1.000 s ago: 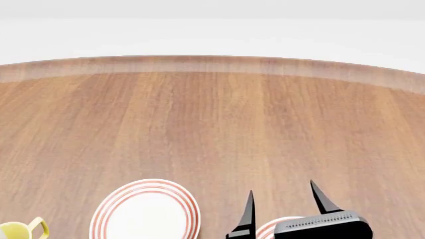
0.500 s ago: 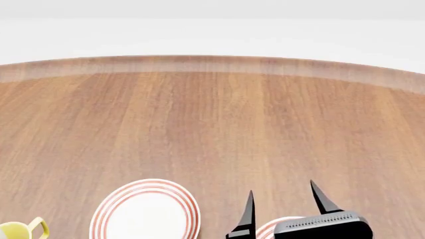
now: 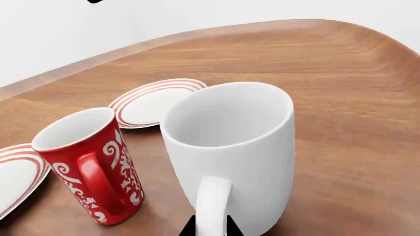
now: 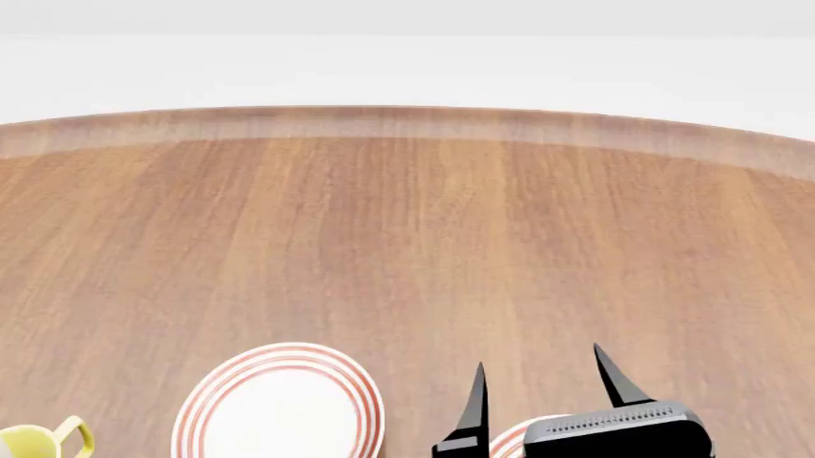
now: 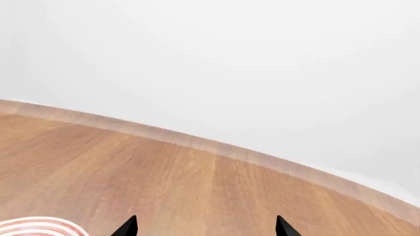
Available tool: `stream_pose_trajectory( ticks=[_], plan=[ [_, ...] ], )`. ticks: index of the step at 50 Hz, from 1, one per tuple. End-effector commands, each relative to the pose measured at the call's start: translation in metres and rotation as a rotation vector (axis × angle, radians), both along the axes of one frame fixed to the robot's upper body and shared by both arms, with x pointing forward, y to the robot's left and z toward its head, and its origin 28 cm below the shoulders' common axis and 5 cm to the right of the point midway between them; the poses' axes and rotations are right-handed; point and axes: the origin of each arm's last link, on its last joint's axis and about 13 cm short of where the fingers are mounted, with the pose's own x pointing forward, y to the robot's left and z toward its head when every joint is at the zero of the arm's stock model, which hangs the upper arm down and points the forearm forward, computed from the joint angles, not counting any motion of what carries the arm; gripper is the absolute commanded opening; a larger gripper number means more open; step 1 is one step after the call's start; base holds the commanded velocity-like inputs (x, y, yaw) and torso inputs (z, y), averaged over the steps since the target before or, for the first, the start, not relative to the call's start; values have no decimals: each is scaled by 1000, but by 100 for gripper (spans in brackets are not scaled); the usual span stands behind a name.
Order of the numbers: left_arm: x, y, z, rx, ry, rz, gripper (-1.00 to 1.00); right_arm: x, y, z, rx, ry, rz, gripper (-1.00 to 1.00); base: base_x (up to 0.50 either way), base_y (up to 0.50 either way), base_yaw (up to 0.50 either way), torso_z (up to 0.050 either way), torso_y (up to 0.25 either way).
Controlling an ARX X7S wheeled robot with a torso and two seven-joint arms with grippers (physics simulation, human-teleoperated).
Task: Put the white mug on the left plate.
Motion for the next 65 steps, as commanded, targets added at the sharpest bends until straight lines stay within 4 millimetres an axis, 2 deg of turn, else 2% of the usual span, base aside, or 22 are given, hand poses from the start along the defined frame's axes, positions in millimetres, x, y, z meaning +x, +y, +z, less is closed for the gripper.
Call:
stream_pose_trajectory(
  ticks=[1,12,22,48,65],
  plan=[
    [-16,4,-3,-12,-4,30,-100,1,1,0,4,-1,0,100,0,0,0,0,0],
    [-36,5,9,-14,-51,37,-100,0,2,-1,6,0,4,100,0,0,0,0,0],
    [-42,7,19,-17,-91,51,-100,0,3,-2,7,1,6,100,0,0,0,0,0],
    [-38,17,27,-9,-142,134,-100,1,3,-3,7,2,6,100,0,0,0,0,0],
    [-31,23,45,-45,-206,195,-100,1,3,-5,10,6,4,100,0,0,0,0,1]
  ],
)
